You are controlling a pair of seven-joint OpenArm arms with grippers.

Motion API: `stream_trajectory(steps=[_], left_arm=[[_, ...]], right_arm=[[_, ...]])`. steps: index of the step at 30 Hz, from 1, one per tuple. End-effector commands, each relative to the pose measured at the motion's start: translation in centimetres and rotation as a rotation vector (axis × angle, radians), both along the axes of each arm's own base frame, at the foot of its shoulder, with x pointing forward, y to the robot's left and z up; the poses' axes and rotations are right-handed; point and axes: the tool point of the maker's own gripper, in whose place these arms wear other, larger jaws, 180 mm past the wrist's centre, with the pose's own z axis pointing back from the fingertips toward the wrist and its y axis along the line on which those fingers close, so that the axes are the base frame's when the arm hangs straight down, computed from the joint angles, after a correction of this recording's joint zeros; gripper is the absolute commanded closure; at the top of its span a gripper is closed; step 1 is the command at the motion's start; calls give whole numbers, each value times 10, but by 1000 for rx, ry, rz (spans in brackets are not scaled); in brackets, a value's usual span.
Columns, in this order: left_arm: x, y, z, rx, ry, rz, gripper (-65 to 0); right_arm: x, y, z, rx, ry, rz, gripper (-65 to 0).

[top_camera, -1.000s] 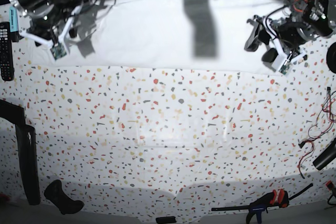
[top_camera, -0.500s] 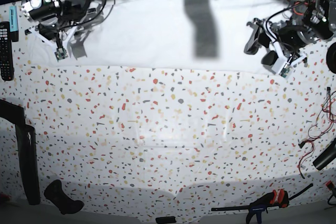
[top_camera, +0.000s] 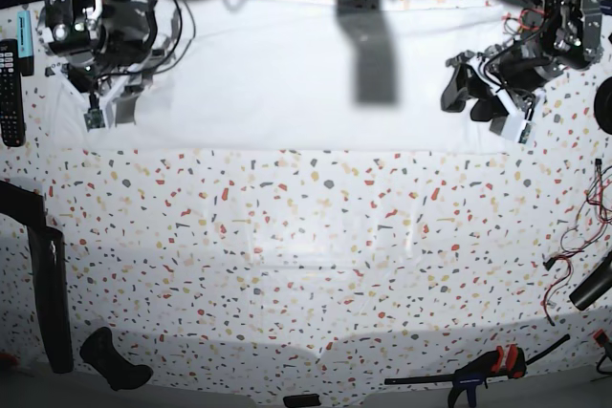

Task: Fold the T-shirt properly
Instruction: 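Raise both grippers away from the folded shirt, then move the right gripper onto the shirt band's end and grasp it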

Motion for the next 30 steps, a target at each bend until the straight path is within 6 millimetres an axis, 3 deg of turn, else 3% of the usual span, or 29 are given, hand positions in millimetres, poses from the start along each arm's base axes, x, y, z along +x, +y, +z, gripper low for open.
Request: stream_trajectory(steps=[1,7,15,20,25,30], left_arm=[[-15,3,-15,56,71,-29,-341],[2,18,-25,165,37,-28,-341],[42,52,-59,174,125,76,-341],[65,73,-52,205,115,97,-341],[71,104,-41,266,99,112,-341],[70,128,-36,311,109,145,-341]], right_arm=[[-14,-8,-10,-24,71,-19,-252],[31,13,1,45,-26,9,-252],[62,56,8,162,-115,57,-252],[83,63,20,177,-175,64,-252],[108,62,34,177,-228,67,-251],[128,76,20,201,-180,138,-251]])
